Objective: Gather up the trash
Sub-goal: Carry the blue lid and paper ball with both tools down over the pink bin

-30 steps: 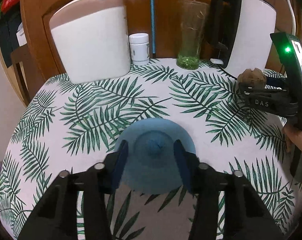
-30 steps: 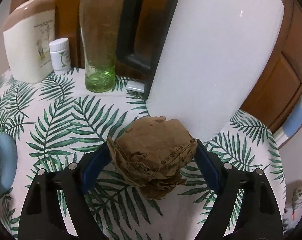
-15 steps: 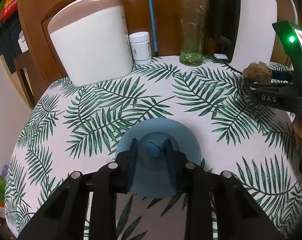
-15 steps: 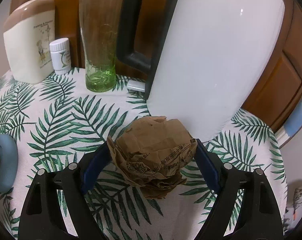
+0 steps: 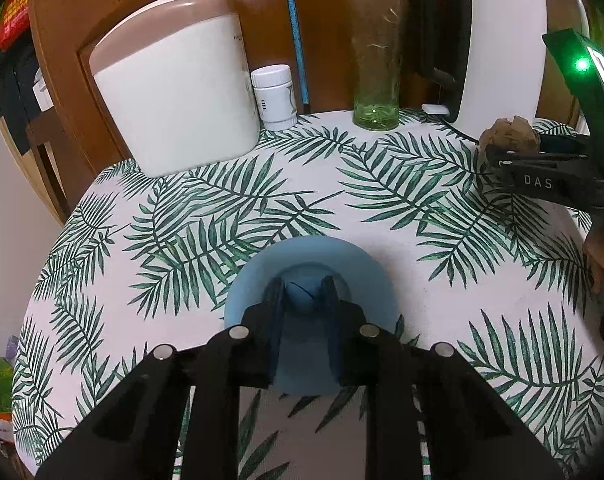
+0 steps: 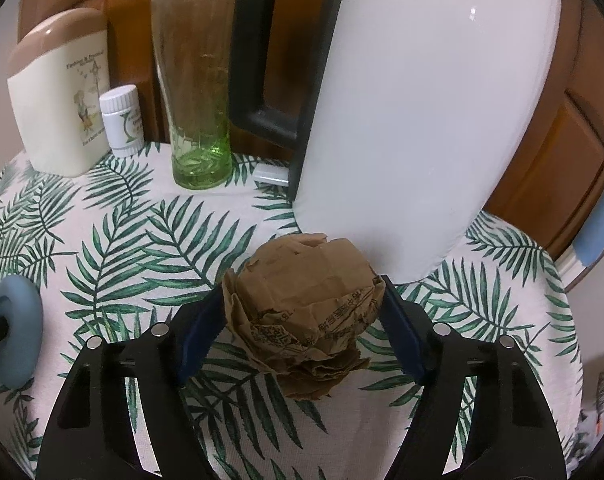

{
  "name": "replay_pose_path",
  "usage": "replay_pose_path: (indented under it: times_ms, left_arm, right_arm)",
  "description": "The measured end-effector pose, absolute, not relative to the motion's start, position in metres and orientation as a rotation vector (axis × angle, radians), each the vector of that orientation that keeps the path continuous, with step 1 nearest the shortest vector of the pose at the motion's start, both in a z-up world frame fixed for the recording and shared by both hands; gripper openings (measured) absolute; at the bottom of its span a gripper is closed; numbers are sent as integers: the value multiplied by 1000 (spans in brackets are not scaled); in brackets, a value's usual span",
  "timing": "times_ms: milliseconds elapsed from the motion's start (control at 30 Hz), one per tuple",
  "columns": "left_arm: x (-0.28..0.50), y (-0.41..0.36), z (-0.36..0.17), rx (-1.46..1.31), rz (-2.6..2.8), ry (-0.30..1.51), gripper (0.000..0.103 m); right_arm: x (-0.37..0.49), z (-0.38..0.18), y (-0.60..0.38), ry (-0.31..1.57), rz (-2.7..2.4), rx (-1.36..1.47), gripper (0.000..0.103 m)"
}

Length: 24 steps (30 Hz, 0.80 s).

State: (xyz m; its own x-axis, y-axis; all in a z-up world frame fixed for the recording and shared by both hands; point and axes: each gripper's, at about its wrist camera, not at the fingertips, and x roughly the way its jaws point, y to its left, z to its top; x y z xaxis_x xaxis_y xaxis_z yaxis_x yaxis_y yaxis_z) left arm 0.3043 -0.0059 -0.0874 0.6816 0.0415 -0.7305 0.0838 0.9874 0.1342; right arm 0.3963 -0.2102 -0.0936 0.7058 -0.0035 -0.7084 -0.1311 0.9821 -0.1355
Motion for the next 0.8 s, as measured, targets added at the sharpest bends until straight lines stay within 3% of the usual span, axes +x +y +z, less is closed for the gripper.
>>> replay_pose_path:
  times_ms: [533, 800]
  left_arm:
    - [299, 2, -86, 125, -41, 808, 18]
    - [261, 6, -69, 113, -74, 783, 18]
  right_arm:
    - [384, -88, -213, 760, 114, -156, 70]
    - [302, -68, -207, 696, 204, -160, 70]
